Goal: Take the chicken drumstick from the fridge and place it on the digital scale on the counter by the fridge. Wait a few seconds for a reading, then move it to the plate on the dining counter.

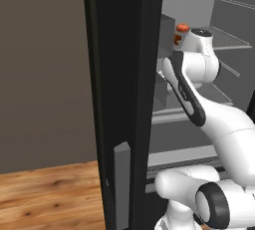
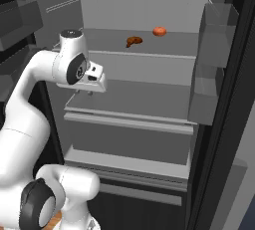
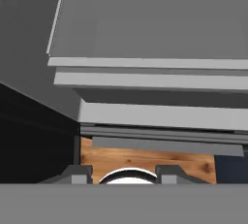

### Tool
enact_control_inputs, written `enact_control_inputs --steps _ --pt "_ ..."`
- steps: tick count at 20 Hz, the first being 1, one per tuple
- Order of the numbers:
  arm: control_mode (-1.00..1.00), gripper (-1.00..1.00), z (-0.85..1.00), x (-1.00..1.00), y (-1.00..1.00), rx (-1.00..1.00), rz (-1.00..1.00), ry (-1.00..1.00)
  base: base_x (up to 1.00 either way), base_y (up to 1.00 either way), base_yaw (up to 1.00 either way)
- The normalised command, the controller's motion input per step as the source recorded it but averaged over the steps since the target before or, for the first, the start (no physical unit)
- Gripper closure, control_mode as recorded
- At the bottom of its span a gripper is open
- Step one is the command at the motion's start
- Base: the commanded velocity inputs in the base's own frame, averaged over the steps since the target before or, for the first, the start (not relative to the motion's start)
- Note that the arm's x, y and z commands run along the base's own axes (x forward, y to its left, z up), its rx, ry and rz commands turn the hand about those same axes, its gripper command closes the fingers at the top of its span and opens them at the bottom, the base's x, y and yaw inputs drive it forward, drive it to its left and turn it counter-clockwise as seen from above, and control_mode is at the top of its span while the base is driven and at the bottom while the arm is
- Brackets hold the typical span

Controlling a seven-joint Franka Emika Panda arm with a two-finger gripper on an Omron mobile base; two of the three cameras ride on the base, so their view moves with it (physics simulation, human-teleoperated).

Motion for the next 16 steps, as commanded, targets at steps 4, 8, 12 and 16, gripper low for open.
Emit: enact_control_inputs --steps 4,8,12,16 --pt "-1.0 -1.0 0.23 -0.01 -0.13 0.0 0.0 -0.16 0.0 0.0 0.0" --pt "-1.0 -1.0 0.47 0.0 -0.41 0.0 0.0 -0.25 0.0 0.0 0.0" --pt "-1.0 -1.0 0.59 0.0 -0.47 0.0 0.0 -0.23 0.0 0.0 0.0" --pt "-1.0 -1.0 0.51 0.25 -0.38 0.0 0.0 -0.15 0.0 0.0 0.0"
